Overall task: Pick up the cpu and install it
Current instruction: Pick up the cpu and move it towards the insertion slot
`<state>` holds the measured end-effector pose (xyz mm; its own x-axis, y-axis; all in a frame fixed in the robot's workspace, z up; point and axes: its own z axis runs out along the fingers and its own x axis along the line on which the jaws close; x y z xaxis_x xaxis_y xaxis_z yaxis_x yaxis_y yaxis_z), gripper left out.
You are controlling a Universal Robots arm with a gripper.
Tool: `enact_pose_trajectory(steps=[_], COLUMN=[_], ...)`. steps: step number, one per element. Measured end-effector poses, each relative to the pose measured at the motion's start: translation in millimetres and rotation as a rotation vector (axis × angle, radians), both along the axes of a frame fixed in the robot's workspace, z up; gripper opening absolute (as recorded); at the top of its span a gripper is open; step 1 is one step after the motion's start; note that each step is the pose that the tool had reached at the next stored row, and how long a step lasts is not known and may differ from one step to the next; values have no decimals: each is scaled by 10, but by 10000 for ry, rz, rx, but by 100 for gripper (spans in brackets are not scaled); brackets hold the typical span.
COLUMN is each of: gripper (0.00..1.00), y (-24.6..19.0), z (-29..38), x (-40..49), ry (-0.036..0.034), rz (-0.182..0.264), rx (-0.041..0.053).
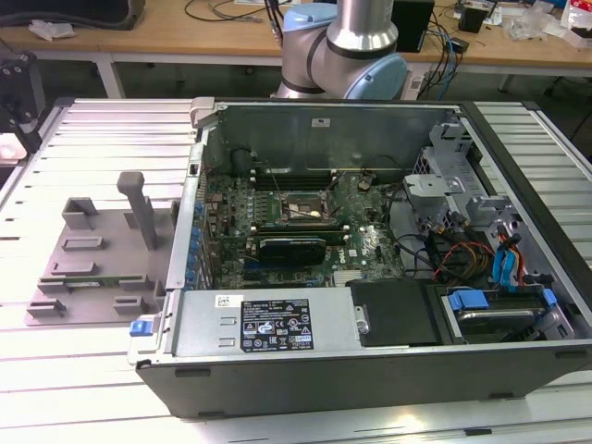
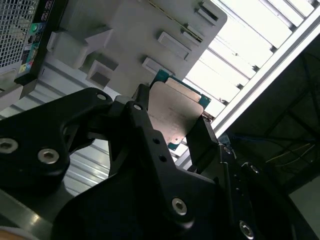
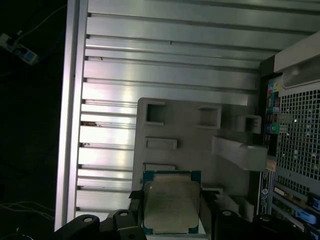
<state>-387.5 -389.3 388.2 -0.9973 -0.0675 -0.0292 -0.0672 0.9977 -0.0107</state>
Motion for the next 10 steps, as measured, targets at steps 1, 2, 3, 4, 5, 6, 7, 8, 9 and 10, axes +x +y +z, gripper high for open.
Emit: enact_pose_trajectory(steps=[1, 2, 3, 4, 5, 6, 7, 8, 9, 10], gripper=[55, 55, 55, 55, 55, 55, 55, 55, 55, 55], y=[0, 0, 0, 0, 0, 0, 0, 0, 0, 0], z=[40, 68, 97, 124, 135, 150, 176, 201, 226, 251], x=[0, 0, 0, 0, 0, 0, 0, 0, 0, 0], ry=[0, 1, 1, 0, 1, 0, 1, 0, 1, 0], rz=[0, 1, 0, 0, 0, 0, 0, 0, 0, 0], rx=[0, -1, -1, 0, -1, 0, -1, 0, -1, 0])
